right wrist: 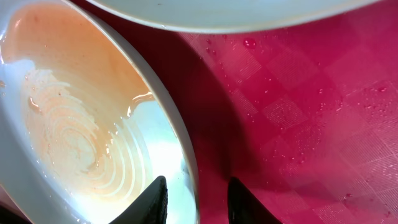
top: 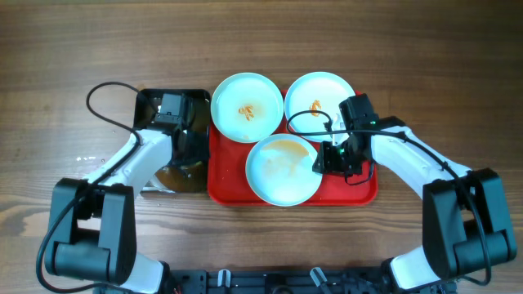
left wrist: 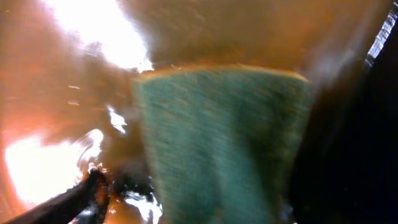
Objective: Clean dirty plates on tray and stack at the side
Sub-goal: 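Dip the sponge back into the water tray with the left gripper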
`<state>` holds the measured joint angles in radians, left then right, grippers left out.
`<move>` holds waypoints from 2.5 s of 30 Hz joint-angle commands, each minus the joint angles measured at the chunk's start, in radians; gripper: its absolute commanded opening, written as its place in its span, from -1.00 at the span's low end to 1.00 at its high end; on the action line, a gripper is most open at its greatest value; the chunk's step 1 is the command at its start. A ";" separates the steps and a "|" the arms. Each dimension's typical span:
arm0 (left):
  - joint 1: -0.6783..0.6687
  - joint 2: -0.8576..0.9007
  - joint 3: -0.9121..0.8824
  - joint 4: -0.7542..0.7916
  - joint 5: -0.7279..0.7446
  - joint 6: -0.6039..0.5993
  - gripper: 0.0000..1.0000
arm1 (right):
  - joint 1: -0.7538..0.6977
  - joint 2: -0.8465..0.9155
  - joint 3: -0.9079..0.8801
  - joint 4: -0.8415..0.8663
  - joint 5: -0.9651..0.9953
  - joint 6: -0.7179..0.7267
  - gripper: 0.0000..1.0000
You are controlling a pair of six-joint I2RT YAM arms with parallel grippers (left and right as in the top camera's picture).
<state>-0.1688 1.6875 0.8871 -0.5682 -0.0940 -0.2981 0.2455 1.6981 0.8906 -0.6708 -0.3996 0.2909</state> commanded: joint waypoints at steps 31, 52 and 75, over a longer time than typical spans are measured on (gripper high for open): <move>-0.003 0.016 -0.002 0.128 -0.011 0.021 0.25 | -0.001 0.013 -0.003 0.001 0.006 0.000 -0.35; -0.003 0.011 0.011 0.107 -0.053 0.022 0.42 | -0.001 0.013 -0.003 0.001 0.006 0.000 -0.35; -0.003 -0.023 0.011 0.035 0.052 0.022 0.60 | -0.001 0.013 -0.003 0.004 0.006 0.000 -0.18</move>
<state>-0.1707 1.7039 0.8967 -0.4786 -0.0544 -0.2768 0.2455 1.6981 0.8906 -0.6712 -0.3996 0.2909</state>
